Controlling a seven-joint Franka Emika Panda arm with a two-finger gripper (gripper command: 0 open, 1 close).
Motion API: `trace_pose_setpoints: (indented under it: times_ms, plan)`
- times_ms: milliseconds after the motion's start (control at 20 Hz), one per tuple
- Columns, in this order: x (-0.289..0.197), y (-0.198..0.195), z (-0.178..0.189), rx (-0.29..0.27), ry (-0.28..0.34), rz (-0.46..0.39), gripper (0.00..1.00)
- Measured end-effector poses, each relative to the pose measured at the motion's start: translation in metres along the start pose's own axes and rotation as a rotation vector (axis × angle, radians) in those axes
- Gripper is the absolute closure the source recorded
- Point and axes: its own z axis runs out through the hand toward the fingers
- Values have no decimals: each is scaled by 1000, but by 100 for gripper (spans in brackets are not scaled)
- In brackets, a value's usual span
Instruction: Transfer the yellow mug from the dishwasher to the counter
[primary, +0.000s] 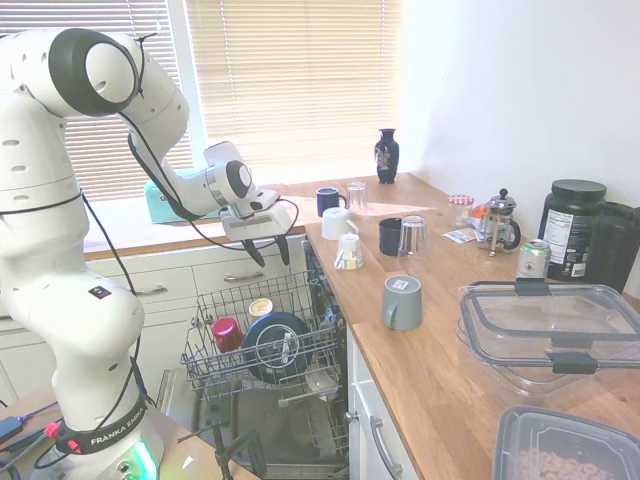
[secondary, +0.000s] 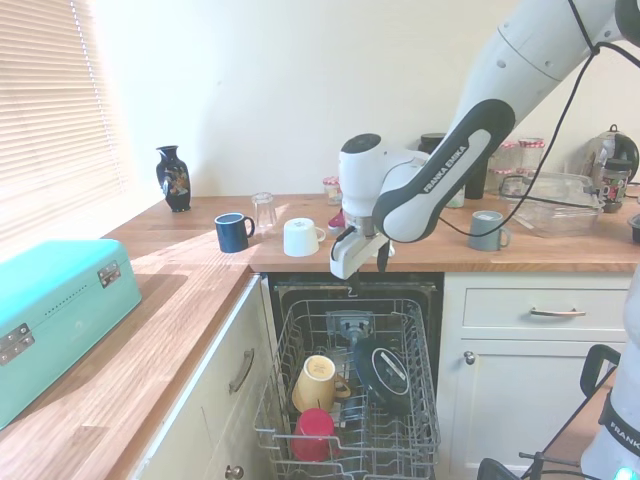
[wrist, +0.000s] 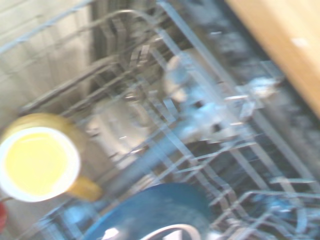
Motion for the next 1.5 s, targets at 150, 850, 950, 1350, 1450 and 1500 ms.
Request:
trace_pose_setpoints:
  times_ms: [150, 850, 950, 1350, 1450, 1500]
  plan:
    - [-6, -9, 9, 45, -8, -47, 0]
    - [-66, -59, 69, 102, -80, -365, 0]
    - [-71, -62, 77, 100, -82, -393, 0]
    - [-71, -61, 106, 72, -62, -457, 0]
    - [-75, -64, 114, 61, -56, -449, 0]
    - [-78, -67, 117, 59, -54, -447, 0]
